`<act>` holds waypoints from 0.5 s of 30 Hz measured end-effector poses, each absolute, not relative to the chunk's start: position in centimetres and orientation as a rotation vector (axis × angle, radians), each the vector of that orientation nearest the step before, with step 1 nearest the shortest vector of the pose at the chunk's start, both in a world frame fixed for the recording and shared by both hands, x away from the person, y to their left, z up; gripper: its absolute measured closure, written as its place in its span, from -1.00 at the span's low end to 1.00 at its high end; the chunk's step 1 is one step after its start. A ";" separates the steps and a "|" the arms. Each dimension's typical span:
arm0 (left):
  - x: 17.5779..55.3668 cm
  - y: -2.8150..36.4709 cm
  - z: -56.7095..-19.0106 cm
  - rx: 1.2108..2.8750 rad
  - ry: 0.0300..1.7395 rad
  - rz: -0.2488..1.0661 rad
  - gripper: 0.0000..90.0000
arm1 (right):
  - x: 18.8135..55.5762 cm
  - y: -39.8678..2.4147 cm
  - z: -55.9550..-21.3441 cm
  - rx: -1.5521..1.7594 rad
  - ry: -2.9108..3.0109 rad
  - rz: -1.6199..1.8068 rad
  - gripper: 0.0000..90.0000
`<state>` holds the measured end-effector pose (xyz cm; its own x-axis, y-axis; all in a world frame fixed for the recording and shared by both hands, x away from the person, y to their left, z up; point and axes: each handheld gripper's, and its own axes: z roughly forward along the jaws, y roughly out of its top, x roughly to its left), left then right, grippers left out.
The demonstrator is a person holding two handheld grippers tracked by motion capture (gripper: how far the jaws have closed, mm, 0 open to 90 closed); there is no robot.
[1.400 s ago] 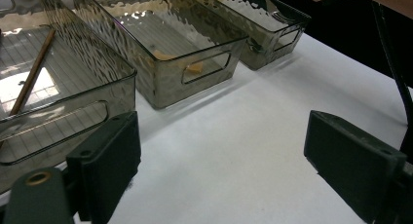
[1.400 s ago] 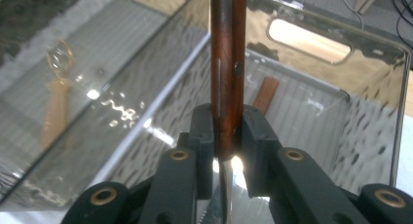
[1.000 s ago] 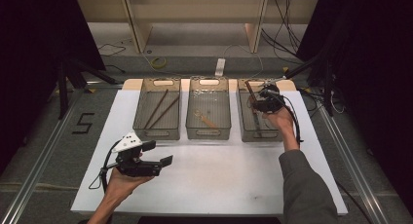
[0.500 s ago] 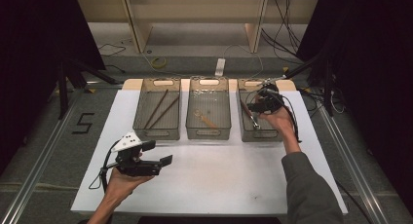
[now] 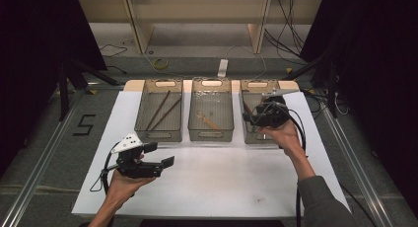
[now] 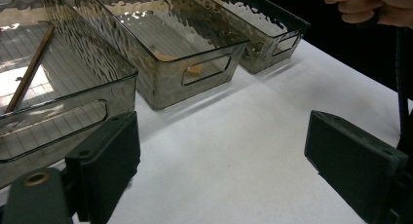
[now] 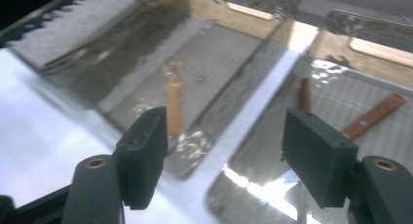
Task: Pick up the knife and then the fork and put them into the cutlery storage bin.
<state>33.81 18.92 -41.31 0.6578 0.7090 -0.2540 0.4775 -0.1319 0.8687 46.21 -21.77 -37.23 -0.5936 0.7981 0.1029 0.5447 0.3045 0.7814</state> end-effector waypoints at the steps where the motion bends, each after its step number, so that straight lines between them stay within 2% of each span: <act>1: 33.9 18.9 -41.3 1.778 0.952 0.264 -0.72 | 45.7 -21.7 -37.2 1.197 2.275 1.191 -0.26; 15: 34.0 18.9 -41.4 1.779 0.952 0.252 -0.72 | 40.4 -22.0 -38.6 1.127 2.255 1.362 -0.32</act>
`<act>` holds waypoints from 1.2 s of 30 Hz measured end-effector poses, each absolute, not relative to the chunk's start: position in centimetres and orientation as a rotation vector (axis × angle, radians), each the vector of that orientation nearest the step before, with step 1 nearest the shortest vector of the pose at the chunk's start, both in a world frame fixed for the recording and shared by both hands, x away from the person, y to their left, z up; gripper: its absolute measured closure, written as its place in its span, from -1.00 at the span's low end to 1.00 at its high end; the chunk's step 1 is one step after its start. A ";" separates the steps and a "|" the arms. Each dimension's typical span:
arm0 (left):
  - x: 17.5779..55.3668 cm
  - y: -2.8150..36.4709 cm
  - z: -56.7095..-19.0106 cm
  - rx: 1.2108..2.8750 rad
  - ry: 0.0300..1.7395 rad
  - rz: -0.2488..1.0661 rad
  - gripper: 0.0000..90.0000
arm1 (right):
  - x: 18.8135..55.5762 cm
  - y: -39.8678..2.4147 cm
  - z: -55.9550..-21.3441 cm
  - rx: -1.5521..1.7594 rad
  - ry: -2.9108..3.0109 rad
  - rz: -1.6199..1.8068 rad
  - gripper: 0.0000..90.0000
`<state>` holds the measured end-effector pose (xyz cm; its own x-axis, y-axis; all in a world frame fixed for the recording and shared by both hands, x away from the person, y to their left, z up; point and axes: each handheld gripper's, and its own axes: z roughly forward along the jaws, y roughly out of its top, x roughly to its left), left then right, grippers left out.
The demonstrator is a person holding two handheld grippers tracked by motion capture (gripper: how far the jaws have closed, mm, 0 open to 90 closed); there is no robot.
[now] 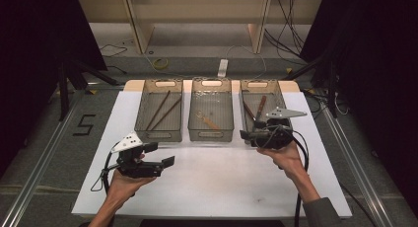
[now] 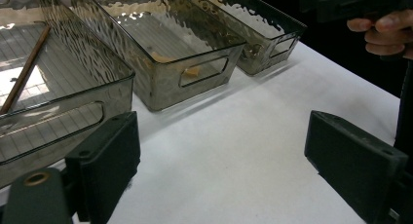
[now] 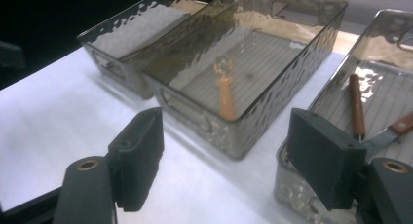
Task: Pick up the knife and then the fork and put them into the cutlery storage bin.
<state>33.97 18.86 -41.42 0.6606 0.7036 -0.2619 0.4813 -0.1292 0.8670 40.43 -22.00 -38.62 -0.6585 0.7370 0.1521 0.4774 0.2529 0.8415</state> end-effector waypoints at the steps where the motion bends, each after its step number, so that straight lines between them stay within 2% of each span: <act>1: 34.0 18.9 -41.4 1.779 0.952 0.252 -0.72 | 40.1 -22.1 -38.8 1.121 2.248 1.382 -0.32; 36: 34.1 19.1 -41.7 1.777 0.929 0.191 -0.73 | 32.6 -23.9 -42.8 1.070 2.229 1.471 -0.47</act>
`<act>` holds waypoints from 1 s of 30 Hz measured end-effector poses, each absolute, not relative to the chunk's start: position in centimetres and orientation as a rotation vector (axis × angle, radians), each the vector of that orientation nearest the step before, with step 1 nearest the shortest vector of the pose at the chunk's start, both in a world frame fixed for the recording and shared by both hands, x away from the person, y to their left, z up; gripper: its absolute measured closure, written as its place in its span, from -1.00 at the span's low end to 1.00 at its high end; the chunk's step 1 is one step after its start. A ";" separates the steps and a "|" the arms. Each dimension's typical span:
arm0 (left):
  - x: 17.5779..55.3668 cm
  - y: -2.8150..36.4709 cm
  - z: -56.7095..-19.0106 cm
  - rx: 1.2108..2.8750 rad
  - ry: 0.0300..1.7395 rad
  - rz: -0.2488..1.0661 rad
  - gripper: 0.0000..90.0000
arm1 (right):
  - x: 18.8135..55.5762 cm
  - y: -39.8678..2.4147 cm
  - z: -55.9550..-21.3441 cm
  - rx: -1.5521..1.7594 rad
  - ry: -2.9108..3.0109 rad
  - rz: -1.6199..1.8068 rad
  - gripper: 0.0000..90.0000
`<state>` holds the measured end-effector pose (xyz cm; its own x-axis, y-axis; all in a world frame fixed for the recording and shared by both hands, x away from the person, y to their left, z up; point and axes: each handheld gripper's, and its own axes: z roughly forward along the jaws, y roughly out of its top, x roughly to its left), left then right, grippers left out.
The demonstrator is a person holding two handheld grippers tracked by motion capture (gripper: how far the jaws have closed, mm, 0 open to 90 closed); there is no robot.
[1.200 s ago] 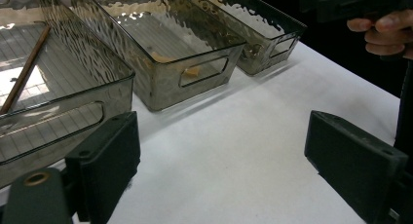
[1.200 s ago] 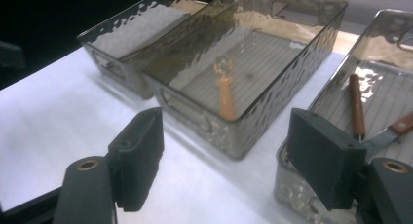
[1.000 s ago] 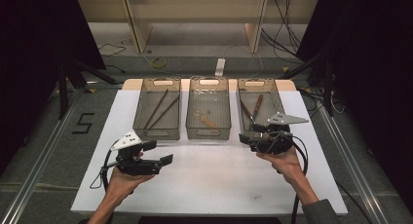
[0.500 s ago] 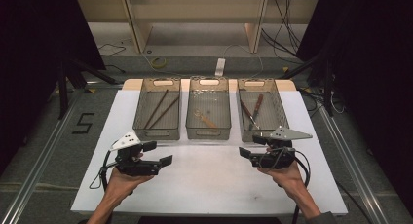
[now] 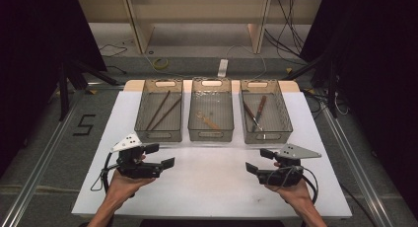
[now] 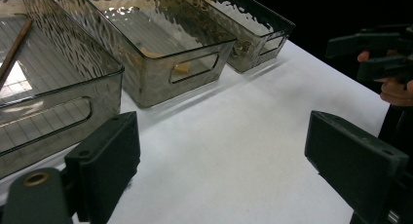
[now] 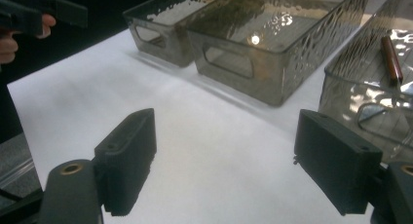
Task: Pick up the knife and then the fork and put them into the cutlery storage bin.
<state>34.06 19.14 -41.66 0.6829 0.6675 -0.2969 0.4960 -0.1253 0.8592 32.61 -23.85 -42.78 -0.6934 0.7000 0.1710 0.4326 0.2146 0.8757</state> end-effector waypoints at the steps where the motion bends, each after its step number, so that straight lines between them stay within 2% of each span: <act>1: 34.0 19.1 -41.7 1.775 0.931 0.188 -0.72 | 32.5 -23.9 -42.9 1.071 2.232 1.466 -0.48; 12: 34.0 19.1 -41.7 1.777 0.927 0.170 -0.72 | 31.1 -24.6 -43.3 1.098 2.209 1.479 -0.49; 30: 34.0 19.0 -41.7 1.785 0.925 0.170 -0.73 | 31.1 -24.9 -43.1 1.108 2.179 1.496 -0.49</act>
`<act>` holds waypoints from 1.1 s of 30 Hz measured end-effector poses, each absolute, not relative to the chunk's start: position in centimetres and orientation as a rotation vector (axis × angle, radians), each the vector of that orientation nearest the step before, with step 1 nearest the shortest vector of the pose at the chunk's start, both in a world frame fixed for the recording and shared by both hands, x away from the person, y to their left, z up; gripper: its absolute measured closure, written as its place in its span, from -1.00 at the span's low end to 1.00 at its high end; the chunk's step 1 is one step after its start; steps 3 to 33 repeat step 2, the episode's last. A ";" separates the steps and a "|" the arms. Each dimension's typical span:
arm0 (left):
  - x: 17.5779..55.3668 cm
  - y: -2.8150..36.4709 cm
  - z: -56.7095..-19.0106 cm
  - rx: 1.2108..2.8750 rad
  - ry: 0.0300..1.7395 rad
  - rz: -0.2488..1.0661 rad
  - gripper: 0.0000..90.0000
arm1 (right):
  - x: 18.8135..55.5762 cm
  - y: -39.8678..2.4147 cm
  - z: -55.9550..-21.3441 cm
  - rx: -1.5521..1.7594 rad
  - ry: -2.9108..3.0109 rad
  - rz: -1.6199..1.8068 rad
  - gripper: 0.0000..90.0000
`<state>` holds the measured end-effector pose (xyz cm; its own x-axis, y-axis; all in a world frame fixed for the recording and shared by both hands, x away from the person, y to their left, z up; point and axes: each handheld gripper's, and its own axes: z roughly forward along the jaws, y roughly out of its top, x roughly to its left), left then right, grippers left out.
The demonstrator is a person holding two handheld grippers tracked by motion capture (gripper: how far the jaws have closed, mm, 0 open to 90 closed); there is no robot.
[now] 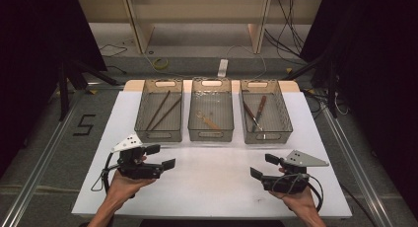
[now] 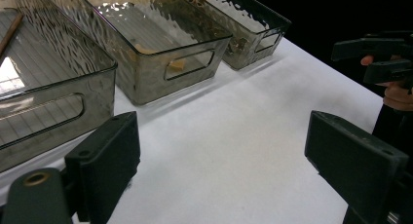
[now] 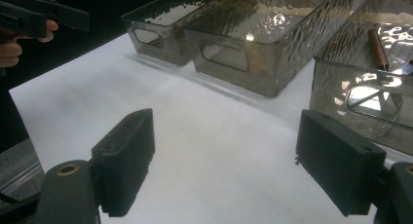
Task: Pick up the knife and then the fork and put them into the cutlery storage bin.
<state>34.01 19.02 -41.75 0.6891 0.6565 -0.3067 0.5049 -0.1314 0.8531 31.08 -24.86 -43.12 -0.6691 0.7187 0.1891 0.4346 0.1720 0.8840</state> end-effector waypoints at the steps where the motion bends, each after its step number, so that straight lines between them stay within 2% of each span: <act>1: 34.0 19.0 -41.8 1.786 0.927 0.169 -0.72 | 31.1 -24.9 -43.1 1.107 2.179 1.497 -0.49; 33: 34.0 19.0 -41.8 1.789 0.929 0.167 -0.73 | 31.1 -24.9 -43.1 1.107 2.180 1.497 -0.49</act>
